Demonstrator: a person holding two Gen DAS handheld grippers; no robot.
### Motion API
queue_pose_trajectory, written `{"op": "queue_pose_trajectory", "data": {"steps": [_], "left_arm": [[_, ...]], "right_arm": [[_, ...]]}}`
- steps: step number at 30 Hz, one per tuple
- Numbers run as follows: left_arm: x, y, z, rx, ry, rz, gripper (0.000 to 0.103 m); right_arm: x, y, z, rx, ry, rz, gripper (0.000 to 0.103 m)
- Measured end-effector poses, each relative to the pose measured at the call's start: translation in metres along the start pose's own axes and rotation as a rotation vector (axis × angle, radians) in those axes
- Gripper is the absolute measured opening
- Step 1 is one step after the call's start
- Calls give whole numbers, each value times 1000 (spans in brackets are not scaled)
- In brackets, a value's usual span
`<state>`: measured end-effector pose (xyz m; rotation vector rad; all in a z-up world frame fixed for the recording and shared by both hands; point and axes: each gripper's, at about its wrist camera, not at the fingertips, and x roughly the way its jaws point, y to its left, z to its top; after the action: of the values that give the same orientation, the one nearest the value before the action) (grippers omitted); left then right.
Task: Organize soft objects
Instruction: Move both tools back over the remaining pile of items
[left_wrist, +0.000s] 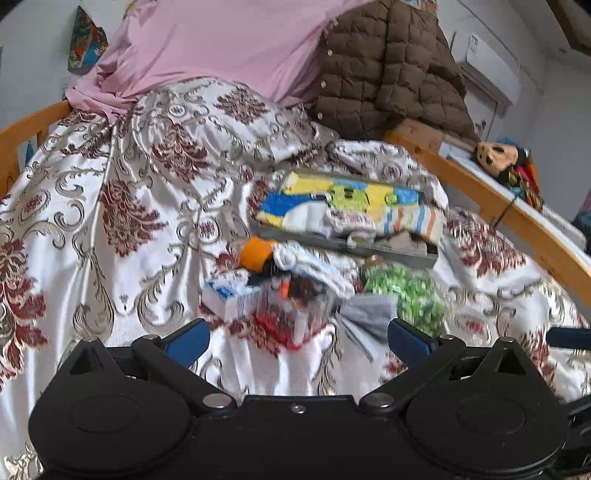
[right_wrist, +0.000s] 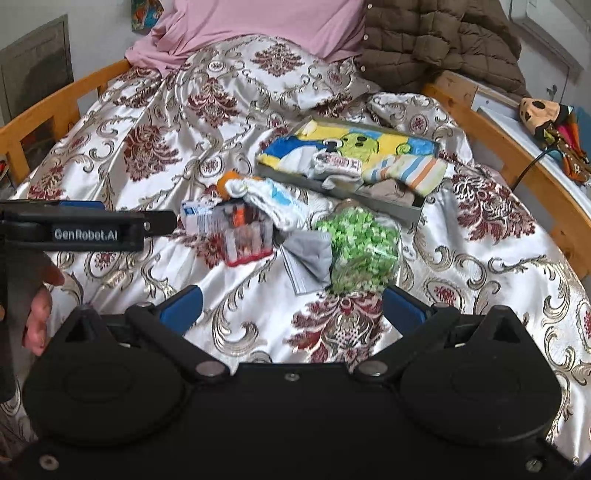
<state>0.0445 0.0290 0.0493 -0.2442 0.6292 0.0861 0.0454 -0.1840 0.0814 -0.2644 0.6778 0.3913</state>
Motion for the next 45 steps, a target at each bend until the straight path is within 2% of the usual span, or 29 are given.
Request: {"op": "queue_pose_trajectory", "data": {"steps": [10,22,30,36,41,45], "left_arm": [[9,2,-12,63,48,18,102],[12,9,-4,102,36,21,102],[13,9,17,230,-16,2,102],[17,12,31,282,-12,7,102],[23,10,44,315,2,19,102],[33,5,55,310,-1,19,102]], "right_arm": [[19,-9,-8,36,71,-11,102],[31,-5,-2,37,72,-10,102],[46,-7,9,51,59,-23,102],[65,-8,18,60,50,-27,102],[76,-11,31,49,16,-29,102],[90,-14,45,-13,-50,-27,102]]}}
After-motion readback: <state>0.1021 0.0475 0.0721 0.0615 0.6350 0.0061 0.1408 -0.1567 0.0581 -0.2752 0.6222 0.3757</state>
